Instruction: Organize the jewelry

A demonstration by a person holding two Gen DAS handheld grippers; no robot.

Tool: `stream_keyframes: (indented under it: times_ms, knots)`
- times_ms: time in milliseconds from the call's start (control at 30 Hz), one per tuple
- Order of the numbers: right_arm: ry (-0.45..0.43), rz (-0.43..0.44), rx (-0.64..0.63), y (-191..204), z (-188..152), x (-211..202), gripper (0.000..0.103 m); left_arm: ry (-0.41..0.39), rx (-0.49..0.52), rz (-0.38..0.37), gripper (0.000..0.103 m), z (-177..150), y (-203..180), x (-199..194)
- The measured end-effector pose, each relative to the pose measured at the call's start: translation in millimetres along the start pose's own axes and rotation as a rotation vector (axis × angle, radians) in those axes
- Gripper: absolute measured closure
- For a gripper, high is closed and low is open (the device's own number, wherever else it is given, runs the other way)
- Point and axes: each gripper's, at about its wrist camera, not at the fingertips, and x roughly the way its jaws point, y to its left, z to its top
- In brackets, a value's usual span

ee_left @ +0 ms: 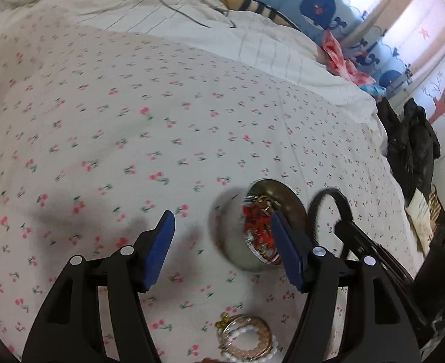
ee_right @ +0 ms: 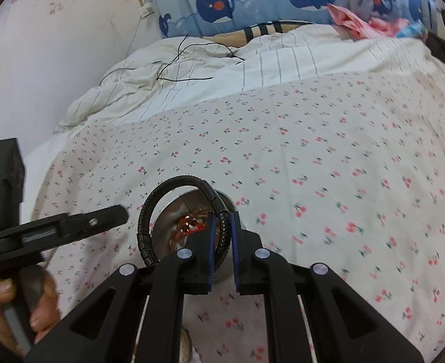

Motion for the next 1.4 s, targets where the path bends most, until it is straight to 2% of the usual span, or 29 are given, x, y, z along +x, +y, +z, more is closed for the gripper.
stream_keyframes:
  times_ms: [167, 233, 267, 300, 433, 500, 567, 667, 767, 967, 1033, 1133, 1167, 1200, 1400]
  knots:
    - [0.034, -0.077, -0.073, 15.2, -1.6, 27.5, 0.092, 0.007, 0.005, 0.011, 0.038, -1.3, 12.3, -10.3]
    - [0.06, -0.099, -0.095, 16.9, -3.8, 35.8, 0.076, 0.008, 0.015, 0.014, 0.037, -2.3, 15.4, -14.8]
    - [0.053, -0.096, -0.09, 15.9, -4.4, 35.5, 0.062, 0.008, 0.018, 0.015, 0.037, -2.2, 15.4, -15.0]
    - [0.039, -0.103, -0.083, 14.5, -4.2, 33.1, 0.057, 0.009, 0.024, 0.019, 0.037, -2.5, 15.7, -15.9]
    - [-0.016, -0.109, -0.07, 7.0, -0.7, 10.7, 0.056, 0.019, 0.049, 0.035, 0.036, -7.2, 14.8, -18.3]
    - [-0.013, -0.102, -0.075, 1.5, -3.1, 0.4, 0.053, 0.037, 0.079, 0.05, 0.035, -12.4, 14.3, -17.1]
    - [0.016, -0.094, -0.087, -2.2, -9.6, -4.3, 0.052, 0.051, 0.097, 0.056, 0.035, -18.4, 14.6, -16.3]
    - [0.107, -0.039, -0.091, -11.2, -27.3, -6.0, 0.052, 0.074, 0.105, 0.073, 0.034, -27.1, 17.7, -15.6]
    - [0.177, -0.015, -0.146, -12.7, -46.6, -5.4, 0.052, 0.084, 0.114, 0.083, 0.033, -32.7, 20.7, -15.9]
    - [0.233, 0.014, -0.248, 4.6, -71.7, -1.2, 0.052, 0.089, 0.14, 0.112, 0.03, -42.7, 21.0, -19.6]
    - [0.232, 0.022, -0.274, 14.6, -74.6, 0.0, 0.056, 0.086, 0.143, 0.114, 0.028, -44.9, 20.9, -22.3]
    - [0.262, 0.045, -0.315, 29.9, -81.4, 6.7, 0.069, 0.088, 0.156, 0.126, 0.028, -46.4, 21.6, -23.7]
    - [0.272, 0.047, -0.323, 32.2, -83.2, 9.0, 0.079, 0.087, 0.157, 0.132, 0.027, -46.5, 22.6, -24.2]
    - [0.284, 0.047, -0.33, 35.0, -85.5, 12.6, 0.084, 0.088, 0.155, 0.133, 0.027, -46.3, 23.8, -24.9]
    - [0.316, 0.108, -0.257, 30.1, -85.9, 23.4, 0.099, 0.082, 0.142, 0.129, 0.026, -42.9, 28.7, -28.7]
